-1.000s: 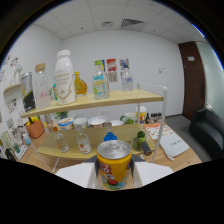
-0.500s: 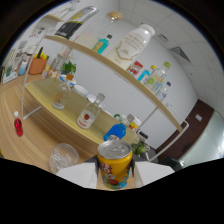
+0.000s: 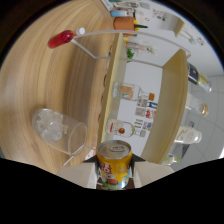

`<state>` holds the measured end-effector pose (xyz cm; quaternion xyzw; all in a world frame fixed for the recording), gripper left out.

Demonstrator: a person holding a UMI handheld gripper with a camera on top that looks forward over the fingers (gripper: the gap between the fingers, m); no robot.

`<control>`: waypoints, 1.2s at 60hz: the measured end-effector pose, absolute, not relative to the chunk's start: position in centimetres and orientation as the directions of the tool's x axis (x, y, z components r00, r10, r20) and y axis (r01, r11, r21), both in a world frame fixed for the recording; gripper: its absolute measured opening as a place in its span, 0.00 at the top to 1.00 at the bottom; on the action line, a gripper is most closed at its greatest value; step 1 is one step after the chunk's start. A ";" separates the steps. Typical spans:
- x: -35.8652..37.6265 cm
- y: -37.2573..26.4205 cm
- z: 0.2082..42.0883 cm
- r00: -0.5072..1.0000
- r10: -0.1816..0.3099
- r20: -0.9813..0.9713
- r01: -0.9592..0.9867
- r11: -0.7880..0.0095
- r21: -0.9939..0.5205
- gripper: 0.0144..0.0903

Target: Make me a cup of Vodka Sunrise.

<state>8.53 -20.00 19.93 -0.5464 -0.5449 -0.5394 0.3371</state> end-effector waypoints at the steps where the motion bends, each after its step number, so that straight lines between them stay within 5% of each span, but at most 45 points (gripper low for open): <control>1: 8.4 -20.0 19.8 -0.209 0.237 0.949 0.953 -0.169 0.252 0.52; 13: 8.4 -19.7 18.7 -0.424 0.265 0.866 0.880 -0.105 0.463 0.52; 26: 7.9 -20.3 19.2 -0.362 0.246 0.899 0.914 -0.098 0.394 0.52; 40: 7.6 -21.3 24.8 0.208 0.132 0.969 0.972 -0.140 -0.189 0.52; 52: 10.4 -23.4 29.9 0.806 0.071 0.588 0.592 -0.096 -0.800 0.51; 62: 16.1 -24.7 30.1 0.963 0.039 0.266 0.268 -0.075 -0.960 0.52; 72: 22.1 -24.4 25.7 0.999 -0.001 0.050 0.050 -0.121 -0.991 0.52</control>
